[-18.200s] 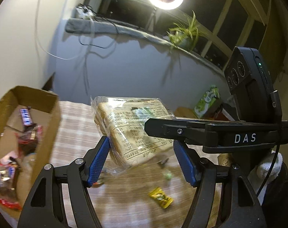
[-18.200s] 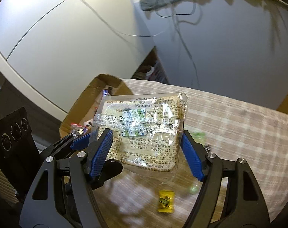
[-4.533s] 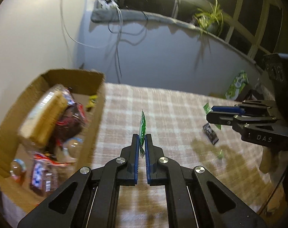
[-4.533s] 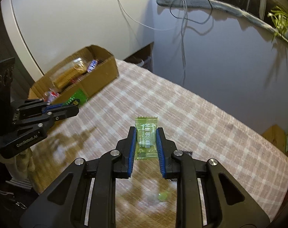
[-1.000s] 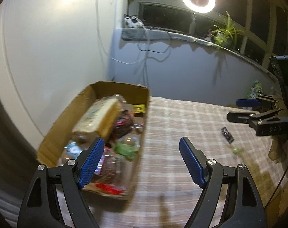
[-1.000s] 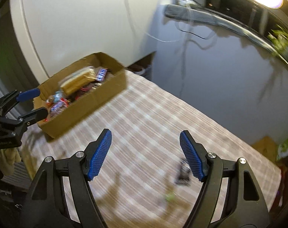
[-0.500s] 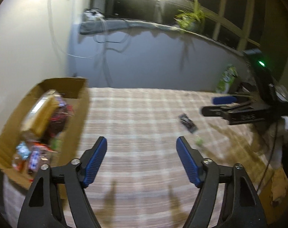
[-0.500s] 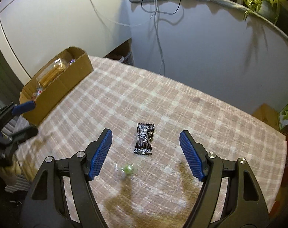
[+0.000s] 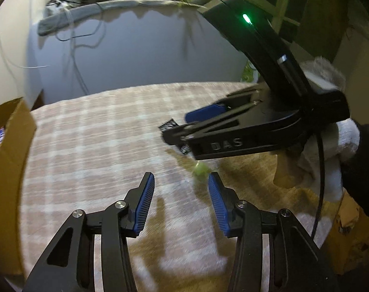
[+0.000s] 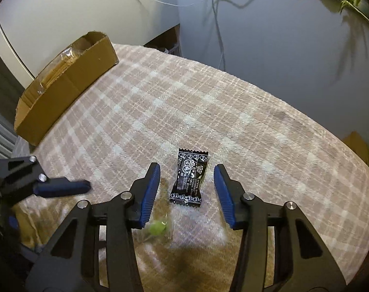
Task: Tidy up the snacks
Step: 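Move both tools out of the box back over the table, then grasp the black candy packet with the right tool while the left tool grasps the green ball candy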
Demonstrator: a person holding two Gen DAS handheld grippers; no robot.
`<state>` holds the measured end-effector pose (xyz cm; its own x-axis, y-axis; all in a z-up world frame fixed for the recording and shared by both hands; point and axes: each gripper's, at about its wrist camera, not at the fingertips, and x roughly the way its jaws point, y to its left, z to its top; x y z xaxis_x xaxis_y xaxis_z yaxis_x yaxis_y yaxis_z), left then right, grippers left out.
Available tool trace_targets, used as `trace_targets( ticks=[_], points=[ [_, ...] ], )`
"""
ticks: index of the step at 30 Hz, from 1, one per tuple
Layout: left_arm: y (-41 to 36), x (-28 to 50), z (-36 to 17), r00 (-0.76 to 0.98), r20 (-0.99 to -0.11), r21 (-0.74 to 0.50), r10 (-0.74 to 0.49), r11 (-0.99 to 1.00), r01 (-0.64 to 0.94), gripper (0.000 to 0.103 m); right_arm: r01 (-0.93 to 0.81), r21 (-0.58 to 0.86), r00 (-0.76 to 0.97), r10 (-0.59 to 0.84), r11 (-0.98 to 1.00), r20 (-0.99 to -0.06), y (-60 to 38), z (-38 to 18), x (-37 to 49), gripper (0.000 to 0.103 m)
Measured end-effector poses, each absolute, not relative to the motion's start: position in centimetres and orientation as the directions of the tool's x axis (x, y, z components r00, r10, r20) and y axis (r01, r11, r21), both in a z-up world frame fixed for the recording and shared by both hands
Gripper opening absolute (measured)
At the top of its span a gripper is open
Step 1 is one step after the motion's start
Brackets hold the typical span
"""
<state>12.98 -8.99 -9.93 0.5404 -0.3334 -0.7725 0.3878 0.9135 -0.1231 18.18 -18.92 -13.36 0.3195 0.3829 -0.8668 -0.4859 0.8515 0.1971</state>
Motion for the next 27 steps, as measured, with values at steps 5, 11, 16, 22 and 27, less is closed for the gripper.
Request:
trace_targets(
  ticks=[5,11,16,22,27],
  points=[
    [-10.3,14.0,-11.2,0.509,-0.791,-0.114,-0.340,0.899,0.423,0.044,-0.498,0.183,0.305,0.368,0.848,-0.878,-18.7,-14.1,18.7,0.043],
    [-11.2,14.4,-12.3,0.485,-0.806,-0.111,-0.339,0.892,0.439,0.040,-0.503,0.178,0.305,0.366,0.846,-0.879,-18.9,-14.5,18.9,0.036],
    [-12.0,14.4,-12.3,0.489,-0.811,-0.080,-0.321,0.889,0.451,0.022,-0.509,0.161,0.314,0.357,0.846,-0.880,-19.1,-14.5,19.0,0.027],
    [-11.9,14.2,-12.3,0.493,-0.811,-0.071,-0.315,0.889,0.451,0.022,-0.494,0.183,0.312,0.370,0.850,-0.875,-19.6,-14.5,19.1,0.027],
    [-11.4,14.0,-12.1,0.499,-0.806,-0.082,-0.319,0.894,0.440,0.022,-0.473,0.190,0.331,0.374,0.860,-0.867,-20.3,-13.9,18.7,0.027]
  ],
)
